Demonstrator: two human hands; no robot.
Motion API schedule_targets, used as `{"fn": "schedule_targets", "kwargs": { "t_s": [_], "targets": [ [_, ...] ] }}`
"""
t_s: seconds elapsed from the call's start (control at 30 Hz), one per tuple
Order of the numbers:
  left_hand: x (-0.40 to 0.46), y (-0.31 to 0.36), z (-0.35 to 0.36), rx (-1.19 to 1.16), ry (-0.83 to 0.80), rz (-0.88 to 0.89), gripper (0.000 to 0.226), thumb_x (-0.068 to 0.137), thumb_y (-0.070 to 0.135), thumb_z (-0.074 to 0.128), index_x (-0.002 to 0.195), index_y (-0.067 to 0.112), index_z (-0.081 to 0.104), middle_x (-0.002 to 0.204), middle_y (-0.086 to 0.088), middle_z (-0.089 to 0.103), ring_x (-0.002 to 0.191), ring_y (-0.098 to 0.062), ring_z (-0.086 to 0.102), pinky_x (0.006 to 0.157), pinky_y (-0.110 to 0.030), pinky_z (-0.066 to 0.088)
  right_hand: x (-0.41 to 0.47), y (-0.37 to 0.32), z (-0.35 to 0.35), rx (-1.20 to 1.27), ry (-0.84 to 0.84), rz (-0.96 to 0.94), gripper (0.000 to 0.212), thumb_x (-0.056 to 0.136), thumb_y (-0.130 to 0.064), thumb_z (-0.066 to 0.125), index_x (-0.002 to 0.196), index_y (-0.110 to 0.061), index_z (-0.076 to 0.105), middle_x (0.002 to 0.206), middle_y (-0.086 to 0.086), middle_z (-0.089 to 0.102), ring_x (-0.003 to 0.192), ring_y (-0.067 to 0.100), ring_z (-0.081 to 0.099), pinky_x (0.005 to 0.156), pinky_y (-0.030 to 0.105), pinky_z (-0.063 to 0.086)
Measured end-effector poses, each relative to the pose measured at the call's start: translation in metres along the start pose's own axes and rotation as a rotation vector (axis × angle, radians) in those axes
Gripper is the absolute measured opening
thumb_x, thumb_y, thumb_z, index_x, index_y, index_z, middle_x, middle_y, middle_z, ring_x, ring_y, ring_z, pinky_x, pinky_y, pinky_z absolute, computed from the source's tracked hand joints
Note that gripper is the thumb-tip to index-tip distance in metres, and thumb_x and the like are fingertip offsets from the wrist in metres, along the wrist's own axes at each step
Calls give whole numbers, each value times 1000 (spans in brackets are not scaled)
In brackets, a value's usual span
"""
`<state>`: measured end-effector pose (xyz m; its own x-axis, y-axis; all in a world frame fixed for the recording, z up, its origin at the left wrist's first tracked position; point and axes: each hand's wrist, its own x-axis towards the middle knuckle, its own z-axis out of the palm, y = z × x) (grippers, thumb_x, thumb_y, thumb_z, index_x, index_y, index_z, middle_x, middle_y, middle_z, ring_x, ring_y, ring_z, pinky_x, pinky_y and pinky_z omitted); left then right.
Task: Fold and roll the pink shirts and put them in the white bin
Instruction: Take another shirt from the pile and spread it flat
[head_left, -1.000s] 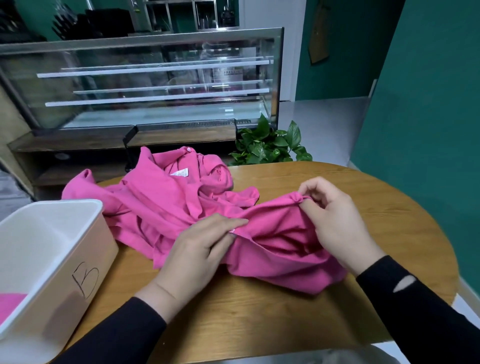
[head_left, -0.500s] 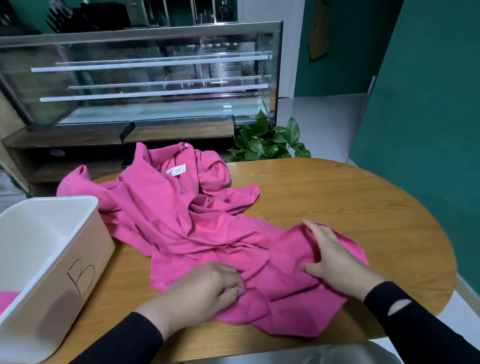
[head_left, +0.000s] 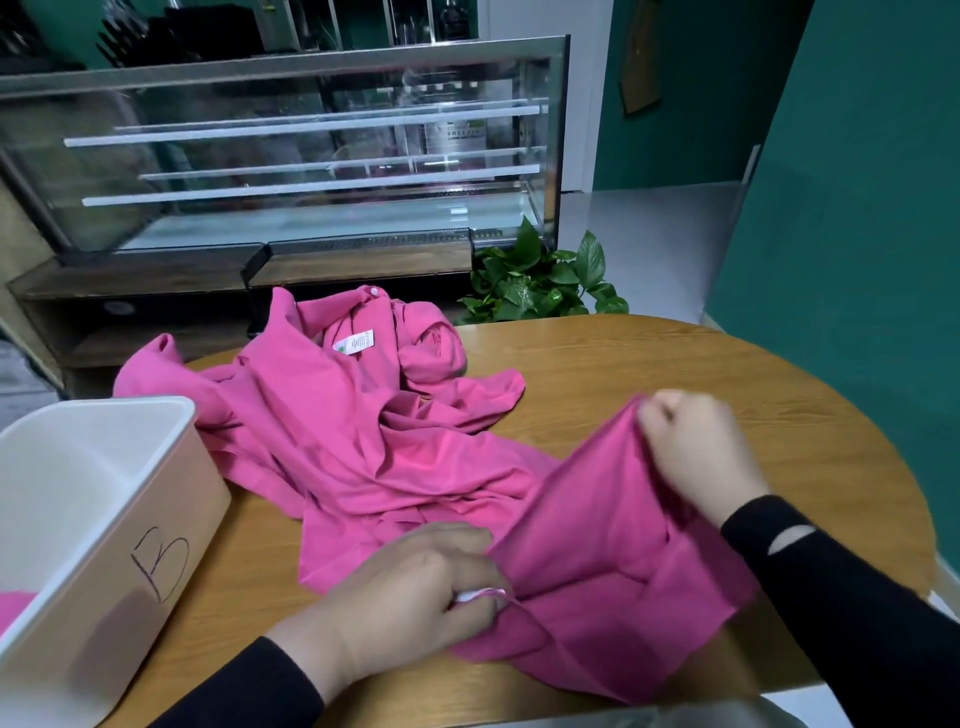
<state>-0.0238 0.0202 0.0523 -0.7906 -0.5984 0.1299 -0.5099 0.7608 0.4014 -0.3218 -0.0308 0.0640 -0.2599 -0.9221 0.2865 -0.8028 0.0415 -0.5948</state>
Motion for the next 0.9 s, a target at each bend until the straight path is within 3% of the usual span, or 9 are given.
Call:
{"fn": "schedule_targets", "kwargs": {
  "t_s": [0.1, 0.3, 0.4, 0.5, 0.6, 0.7, 0.77, 0.83, 0.9],
  "targets": [
    [2, -12, -8, 15, 28, -77, 17, 93, 37, 55, 97, 34, 72, 80, 15, 42, 80, 0, 45, 81, -25, 39, 23, -5, -35, 225, 305, 56, 44, 98, -17, 49, 56, -9, 40, 53, 3, 40, 52, 20, 35, 53, 41, 28],
    [11, -52, -27, 180, 166, -221, 32, 92, 51, 43, 89, 34, 71, 74, 18, 39, 76, 4, 42, 77, -34, 39, 49, 16, -60, 342, 561, 269, 45, 94, -23, 45, 68, 14, 43, 64, 12, 31, 62, 18, 31, 59, 46, 28],
    [20, -60, -37, 174, 262, -266, 43, 94, 51, 39, 84, 24, 71, 76, 12, 43, 73, -9, 49, 70, -37, 45, 46, 28, -53, 222, 212, 264, 53, 89, -45, 47, 66, 1, 60, 58, 15, 61, 60, 31, 58, 64, 45, 52],
    [33, -47, -46, 158, 318, -171, 40, 97, 44, 43, 88, 18, 72, 82, 6, 47, 78, -15, 51, 70, -40, 47, 22, -3, -46, -158, -257, 110, 30, 92, -50, 64, 91, -21, 67, 60, 0, 69, 56, 13, 64, 54, 29, 46],
    [43, -23, -43, 213, 294, -34, 33, 99, 40, 46, 94, 21, 73, 85, 11, 42, 82, -10, 44, 74, -37, 44, -1, -52, -33, -191, -183, -323, 56, 83, -49, 75, 131, -33, 52, 113, -12, 60, 101, 10, 58, 84, 33, 48],
    [44, -10, -32, 214, 264, 32, 29, 101, 39, 48, 106, 24, 73, 90, 9, 44, 86, -11, 45, 79, -34, 44, -13, -82, -15, -220, -457, -547, 89, 84, -45, 75, 155, -43, 21, 154, -14, 34, 139, 9, 33, 114, 39, 31],
    [38, -8, -26, 206, 251, 60, 27, 102, 38, 50, 109, 24, 73, 94, 8, 48, 89, -12, 47, 81, -35, 45, -13, -82, -4, -223, -614, -513, 56, 92, -40, 68, 142, -45, 44, 136, -10, 59, 122, 11, 54, 99, 35, 42],
    [28, -10, -20, 200, 269, 60, 26, 101, 36, 52, 107, 23, 73, 111, 6, 56, 109, -12, 52, 95, -38, 45, -15, -74, 1, -192, -600, -519, 12, 97, -33, 62, 102, -43, 66, 96, -13, 70, 83, 7, 61, 71, 27, 43],
    [17, -15, -18, 191, 348, 33, 24, 100, 36, 53, 105, 24, 73, 137, 3, 55, 136, -14, 43, 114, -39, 33, -10, -67, 3, -191, -388, -432, 15, 98, -28, 56, 95, -34, 69, 83, -12, 68, 73, 11, 58, 65, 31, 44]
  ]
}}
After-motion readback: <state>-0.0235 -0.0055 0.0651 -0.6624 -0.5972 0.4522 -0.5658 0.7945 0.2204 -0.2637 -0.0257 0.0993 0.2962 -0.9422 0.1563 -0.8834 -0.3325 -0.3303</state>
